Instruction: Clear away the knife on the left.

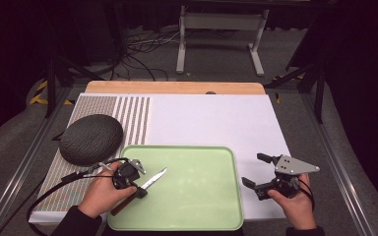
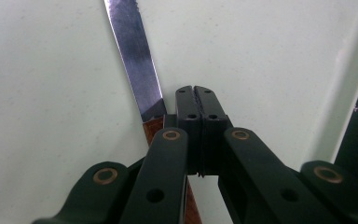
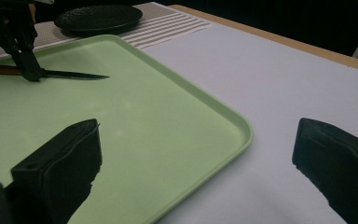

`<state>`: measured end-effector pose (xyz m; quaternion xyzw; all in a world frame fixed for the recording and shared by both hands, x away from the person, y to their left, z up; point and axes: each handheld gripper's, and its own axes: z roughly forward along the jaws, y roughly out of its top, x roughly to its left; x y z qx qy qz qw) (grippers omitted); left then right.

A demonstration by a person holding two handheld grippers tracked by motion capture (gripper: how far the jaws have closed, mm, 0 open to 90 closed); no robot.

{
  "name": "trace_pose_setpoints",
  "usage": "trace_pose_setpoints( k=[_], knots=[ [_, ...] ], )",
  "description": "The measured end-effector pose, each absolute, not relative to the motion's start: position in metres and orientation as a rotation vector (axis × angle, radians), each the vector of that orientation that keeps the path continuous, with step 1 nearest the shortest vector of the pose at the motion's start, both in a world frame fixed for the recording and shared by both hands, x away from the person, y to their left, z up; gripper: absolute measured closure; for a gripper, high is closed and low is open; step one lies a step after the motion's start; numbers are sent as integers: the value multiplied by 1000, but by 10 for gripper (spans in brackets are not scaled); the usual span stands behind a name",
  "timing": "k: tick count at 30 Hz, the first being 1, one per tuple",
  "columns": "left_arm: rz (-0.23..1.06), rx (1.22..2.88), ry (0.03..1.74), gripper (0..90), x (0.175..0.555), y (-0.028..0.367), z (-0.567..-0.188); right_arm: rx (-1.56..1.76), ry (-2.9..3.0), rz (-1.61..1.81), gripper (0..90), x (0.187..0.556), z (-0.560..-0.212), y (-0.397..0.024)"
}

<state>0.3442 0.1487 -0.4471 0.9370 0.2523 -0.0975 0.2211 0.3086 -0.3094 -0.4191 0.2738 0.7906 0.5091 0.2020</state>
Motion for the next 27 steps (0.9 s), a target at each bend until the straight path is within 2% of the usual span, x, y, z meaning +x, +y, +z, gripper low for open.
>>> trace_pose_setpoints(
  k=[14, 27],
  knots=[
    [-248, 2554, 797, 900, 350, 159, -447, 767, 2210, 1417, 21, 308, -420, -310],
    [-171, 2557, 894, 900, 354, 170, -444, 767, 2211, 1414, 21, 309, -420, -310]
  ],
)
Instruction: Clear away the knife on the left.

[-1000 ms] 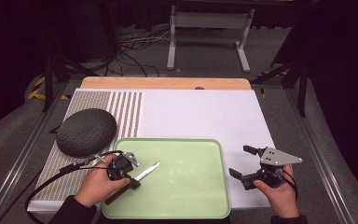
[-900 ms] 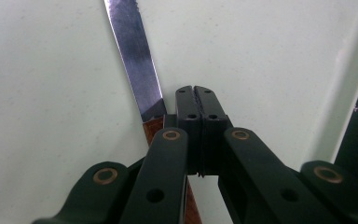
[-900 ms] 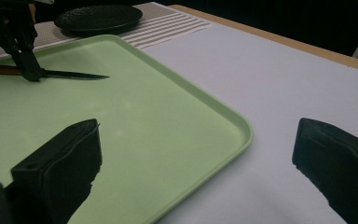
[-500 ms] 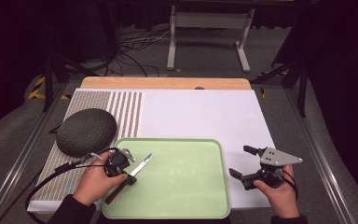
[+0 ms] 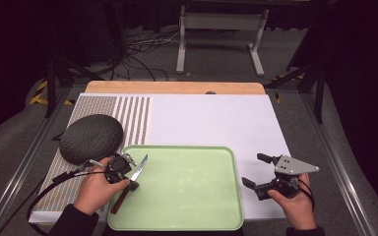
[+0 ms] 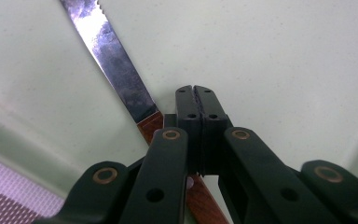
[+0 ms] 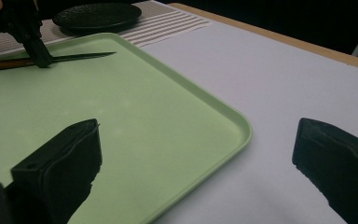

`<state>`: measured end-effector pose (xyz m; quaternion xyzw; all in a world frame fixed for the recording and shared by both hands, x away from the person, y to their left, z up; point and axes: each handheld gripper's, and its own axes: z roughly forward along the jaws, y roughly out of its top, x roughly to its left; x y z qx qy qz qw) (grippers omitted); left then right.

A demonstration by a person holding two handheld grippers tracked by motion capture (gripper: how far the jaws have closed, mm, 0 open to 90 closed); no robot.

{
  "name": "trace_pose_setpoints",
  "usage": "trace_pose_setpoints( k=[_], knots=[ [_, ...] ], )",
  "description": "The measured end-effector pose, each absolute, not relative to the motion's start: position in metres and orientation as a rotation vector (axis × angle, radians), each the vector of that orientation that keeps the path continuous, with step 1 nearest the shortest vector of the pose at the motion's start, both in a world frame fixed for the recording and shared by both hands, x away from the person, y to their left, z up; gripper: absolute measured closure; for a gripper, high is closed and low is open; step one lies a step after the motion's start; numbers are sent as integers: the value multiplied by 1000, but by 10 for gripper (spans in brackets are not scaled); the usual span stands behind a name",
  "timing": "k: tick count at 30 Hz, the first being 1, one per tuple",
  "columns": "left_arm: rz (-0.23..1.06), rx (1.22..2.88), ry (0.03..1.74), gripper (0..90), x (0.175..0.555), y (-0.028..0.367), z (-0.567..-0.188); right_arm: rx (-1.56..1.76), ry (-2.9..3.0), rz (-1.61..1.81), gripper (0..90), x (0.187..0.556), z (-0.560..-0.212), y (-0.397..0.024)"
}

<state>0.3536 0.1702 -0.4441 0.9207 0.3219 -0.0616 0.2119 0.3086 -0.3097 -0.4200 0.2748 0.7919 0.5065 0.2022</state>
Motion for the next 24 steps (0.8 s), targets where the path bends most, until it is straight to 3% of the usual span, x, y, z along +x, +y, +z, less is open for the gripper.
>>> trace_pose_setpoints(
  k=[24],
  knots=[
    [-135, 2541, 1030, 900, 358, 186, -443, 770, 2215, 1409, 21, 309, -421, -309]
  ],
)
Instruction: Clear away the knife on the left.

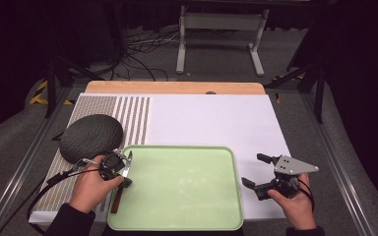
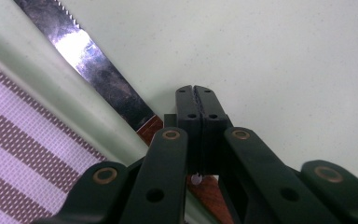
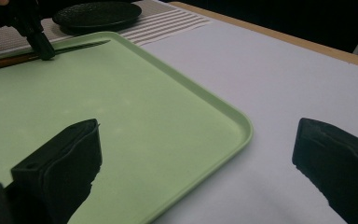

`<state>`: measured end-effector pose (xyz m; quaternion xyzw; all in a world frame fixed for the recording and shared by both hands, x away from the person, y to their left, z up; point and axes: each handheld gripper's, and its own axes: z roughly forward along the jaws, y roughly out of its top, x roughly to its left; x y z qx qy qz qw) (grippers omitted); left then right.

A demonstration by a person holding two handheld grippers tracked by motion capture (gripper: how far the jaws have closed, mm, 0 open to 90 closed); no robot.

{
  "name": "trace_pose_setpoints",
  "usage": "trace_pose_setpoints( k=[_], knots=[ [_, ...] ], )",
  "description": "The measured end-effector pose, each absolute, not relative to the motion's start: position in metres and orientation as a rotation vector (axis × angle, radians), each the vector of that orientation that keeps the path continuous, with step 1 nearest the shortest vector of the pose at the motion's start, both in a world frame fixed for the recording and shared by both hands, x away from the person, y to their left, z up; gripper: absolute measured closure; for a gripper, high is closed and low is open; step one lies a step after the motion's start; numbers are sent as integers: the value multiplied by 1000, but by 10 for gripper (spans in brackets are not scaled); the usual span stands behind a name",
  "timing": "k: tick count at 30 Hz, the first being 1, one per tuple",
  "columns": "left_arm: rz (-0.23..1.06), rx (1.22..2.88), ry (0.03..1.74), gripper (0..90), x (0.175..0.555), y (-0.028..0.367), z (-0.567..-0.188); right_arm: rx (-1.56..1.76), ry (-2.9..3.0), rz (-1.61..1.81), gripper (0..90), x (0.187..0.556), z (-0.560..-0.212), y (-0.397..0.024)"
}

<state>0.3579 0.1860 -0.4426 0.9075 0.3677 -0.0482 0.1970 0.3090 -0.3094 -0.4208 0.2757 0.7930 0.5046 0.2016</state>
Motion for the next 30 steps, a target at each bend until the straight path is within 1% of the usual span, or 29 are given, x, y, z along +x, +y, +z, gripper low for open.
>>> trace_pose_setpoints(
  k=[11, 15, 17, 18, 19, 21, 22, 23, 25, 26, 27, 30],
  knots=[
    [-141, 2561, 1044, 899, 357, 187, -441, 770, 2220, 1407, 21, 309, -421, -309],
    [-127, 2547, 1036, 881, 357, 187, -439, 772, 2217, 1410, 22, 309, -421, -309],
    [-125, 2534, 1031, 831, 357, 188, -437, 775, 2216, 1410, 21, 308, -421, -310],
    [-120, 2523, 1023, 788, 356, 188, -435, 776, 2214, 1409, 22, 308, -421, -310],
    [-90, 2502, 1003, 718, 355, 189, -432, 777, 2214, 1408, 21, 308, -421, -310],
    [-52, 2474, 986, 525, 355, 189, -430, 777, 2212, 1410, 22, 307, -421, -310],
    [-39, 2459, 994, 446, 354, 190, -429, 776, 2212, 1411, 22, 307, -421, -310],
    [-17, 2451, 988, 375, 354, 191, -428, 776, 2213, 1411, 21, 307, -421, -310],
    [-2, 2443, 982, 261, 353, 192, -426, 775, 2211, 1412, 22, 307, -421, -310],
    [11, 2436, 976, 232, 353, 192, -425, 775, 2211, 1411, 21, 307, -421, -310],
    [23, 2430, 963, 232, 352, 194, -423, 775, 2211, 1411, 21, 307, -421, -310],
    [31, 2394, 937, 152, 349, 197, -419, 778, 2210, 1410, 21, 307, -421, -310]
  ],
)
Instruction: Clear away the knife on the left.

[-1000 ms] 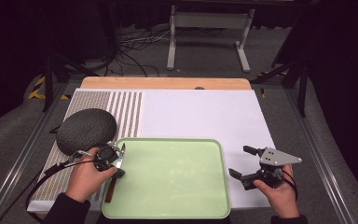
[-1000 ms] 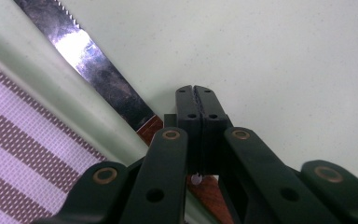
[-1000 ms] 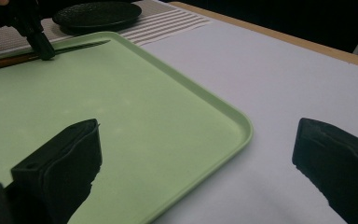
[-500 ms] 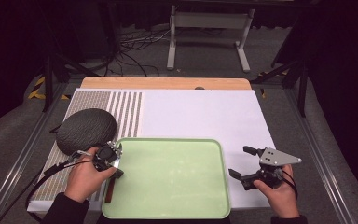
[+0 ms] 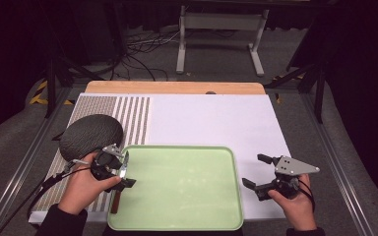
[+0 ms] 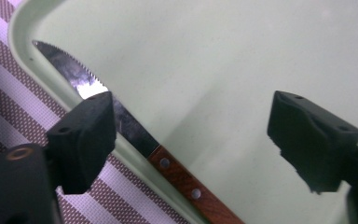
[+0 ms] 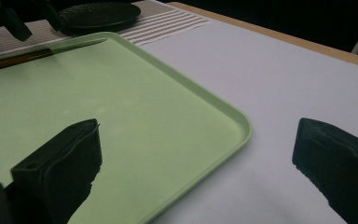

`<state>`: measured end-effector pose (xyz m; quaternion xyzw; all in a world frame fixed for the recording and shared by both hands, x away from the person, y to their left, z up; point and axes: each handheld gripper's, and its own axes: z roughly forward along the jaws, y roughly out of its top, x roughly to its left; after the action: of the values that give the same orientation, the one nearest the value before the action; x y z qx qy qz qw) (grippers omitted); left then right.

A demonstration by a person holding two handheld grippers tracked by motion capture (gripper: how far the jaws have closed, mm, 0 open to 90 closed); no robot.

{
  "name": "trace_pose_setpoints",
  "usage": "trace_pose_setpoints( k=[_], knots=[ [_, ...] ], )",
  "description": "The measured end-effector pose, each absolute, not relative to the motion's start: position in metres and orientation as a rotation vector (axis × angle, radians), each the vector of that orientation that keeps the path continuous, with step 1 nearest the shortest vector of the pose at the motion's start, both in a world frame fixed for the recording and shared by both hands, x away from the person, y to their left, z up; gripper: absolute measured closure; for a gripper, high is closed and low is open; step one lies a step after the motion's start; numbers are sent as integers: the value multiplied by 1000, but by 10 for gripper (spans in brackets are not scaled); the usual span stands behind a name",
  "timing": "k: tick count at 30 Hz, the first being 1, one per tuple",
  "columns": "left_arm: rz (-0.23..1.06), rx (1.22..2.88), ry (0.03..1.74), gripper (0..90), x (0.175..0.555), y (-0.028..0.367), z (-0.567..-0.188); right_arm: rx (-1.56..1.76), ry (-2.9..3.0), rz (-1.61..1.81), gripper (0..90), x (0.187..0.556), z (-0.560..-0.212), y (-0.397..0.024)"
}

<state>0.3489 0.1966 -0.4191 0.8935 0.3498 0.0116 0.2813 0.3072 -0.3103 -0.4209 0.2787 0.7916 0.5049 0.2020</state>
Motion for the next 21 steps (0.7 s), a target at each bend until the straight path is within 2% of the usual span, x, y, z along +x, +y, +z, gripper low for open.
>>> trace_pose_setpoints(
  k=[3, 10, 21],
  knots=[
    [46, 2356, 915, 134, 344, 200, -414, 776, 2210, 1411, 21, 307, -421, -310],
    [208, 2358, 813, 86, 337, 209, -404, 775, 2198, 1419, 21, 306, -419, -312],
    [342, 2270, 766, 83, 319, 226, -396, 772, 2188, 1424, 21, 305, -419, -312]
  ],
)
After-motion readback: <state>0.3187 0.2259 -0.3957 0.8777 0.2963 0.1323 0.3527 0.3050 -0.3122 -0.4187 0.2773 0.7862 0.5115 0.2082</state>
